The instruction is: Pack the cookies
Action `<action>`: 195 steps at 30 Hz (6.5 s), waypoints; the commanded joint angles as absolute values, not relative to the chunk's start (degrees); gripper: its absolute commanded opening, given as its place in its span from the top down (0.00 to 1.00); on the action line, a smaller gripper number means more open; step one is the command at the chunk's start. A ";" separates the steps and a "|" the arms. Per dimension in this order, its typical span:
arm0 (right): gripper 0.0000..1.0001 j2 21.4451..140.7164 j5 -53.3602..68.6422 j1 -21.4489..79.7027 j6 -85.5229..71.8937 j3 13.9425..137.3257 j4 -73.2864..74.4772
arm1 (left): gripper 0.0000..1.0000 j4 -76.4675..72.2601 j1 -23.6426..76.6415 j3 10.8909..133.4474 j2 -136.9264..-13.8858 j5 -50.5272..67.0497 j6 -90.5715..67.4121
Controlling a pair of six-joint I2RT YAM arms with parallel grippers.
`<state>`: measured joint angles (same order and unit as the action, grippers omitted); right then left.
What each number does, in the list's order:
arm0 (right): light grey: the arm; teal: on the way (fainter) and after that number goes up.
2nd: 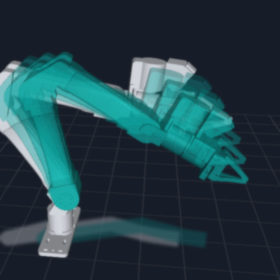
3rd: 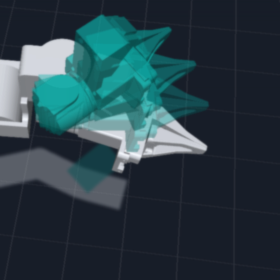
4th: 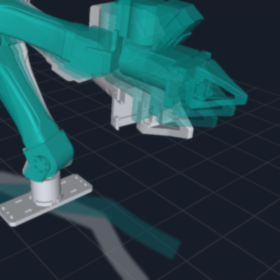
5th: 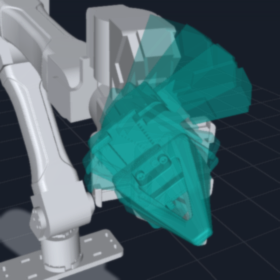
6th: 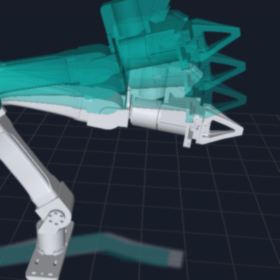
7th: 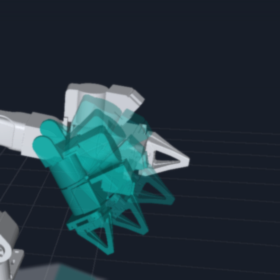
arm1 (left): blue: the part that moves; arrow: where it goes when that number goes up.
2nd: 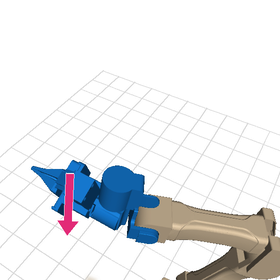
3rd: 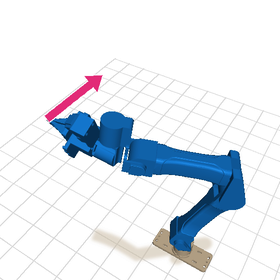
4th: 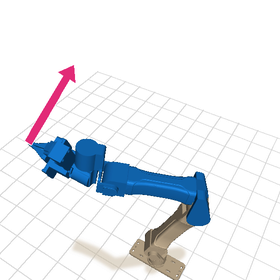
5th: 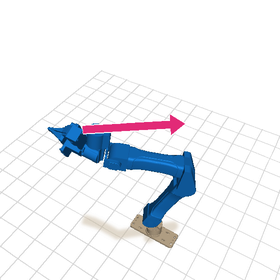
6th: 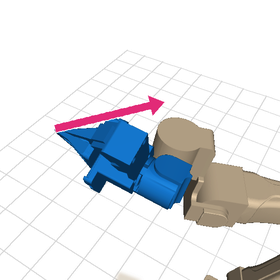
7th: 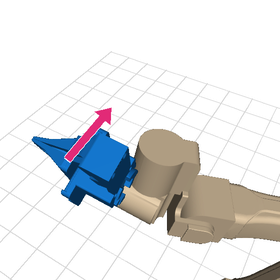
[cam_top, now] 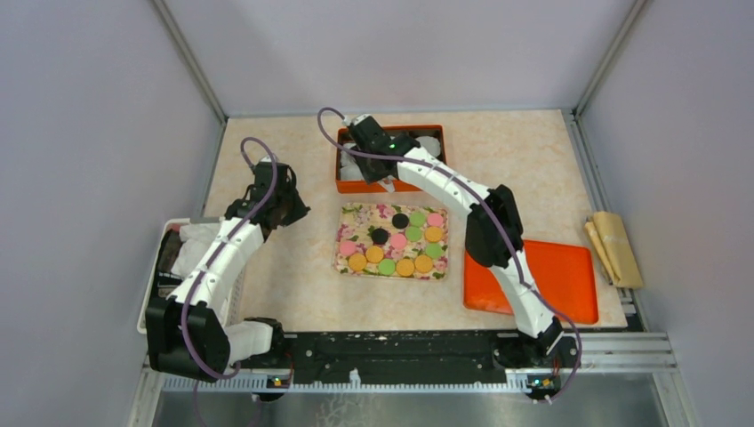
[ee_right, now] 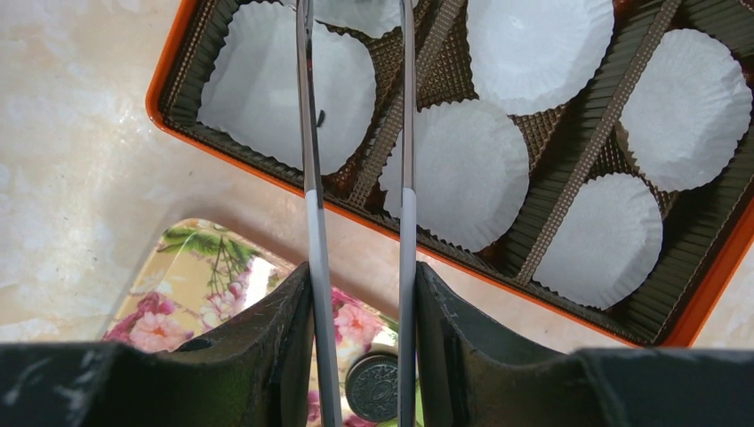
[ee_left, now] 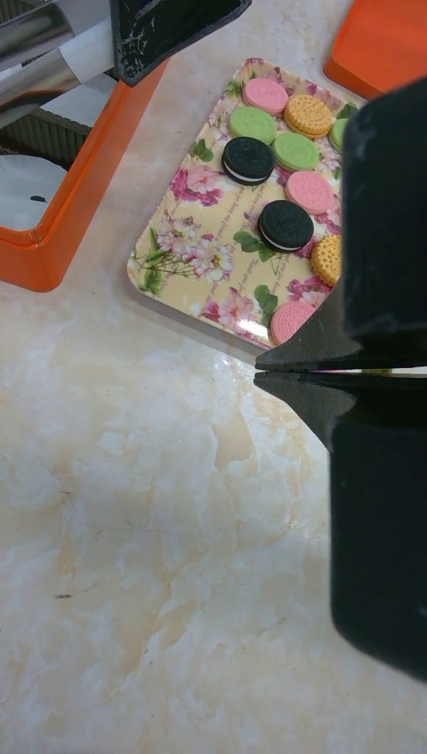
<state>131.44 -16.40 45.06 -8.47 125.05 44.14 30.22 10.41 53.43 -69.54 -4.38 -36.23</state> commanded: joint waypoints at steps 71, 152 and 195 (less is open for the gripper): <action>0.59 79.33 -19.07 64.95 -28.87 63.59 38.94 | 1.00 28.55 10.11 53.62 -67.63 1.50 -36.81; 0.57 86.87 -14.06 65.01 -30.46 67.37 40.52 | 1.00 30.11 10.02 53.20 -65.49 -2.02 -36.03; 1.00 93.15 -27.70 64.83 -24.26 82.96 41.39 | 1.00 28.86 8.64 52.71 -66.14 -0.54 -34.94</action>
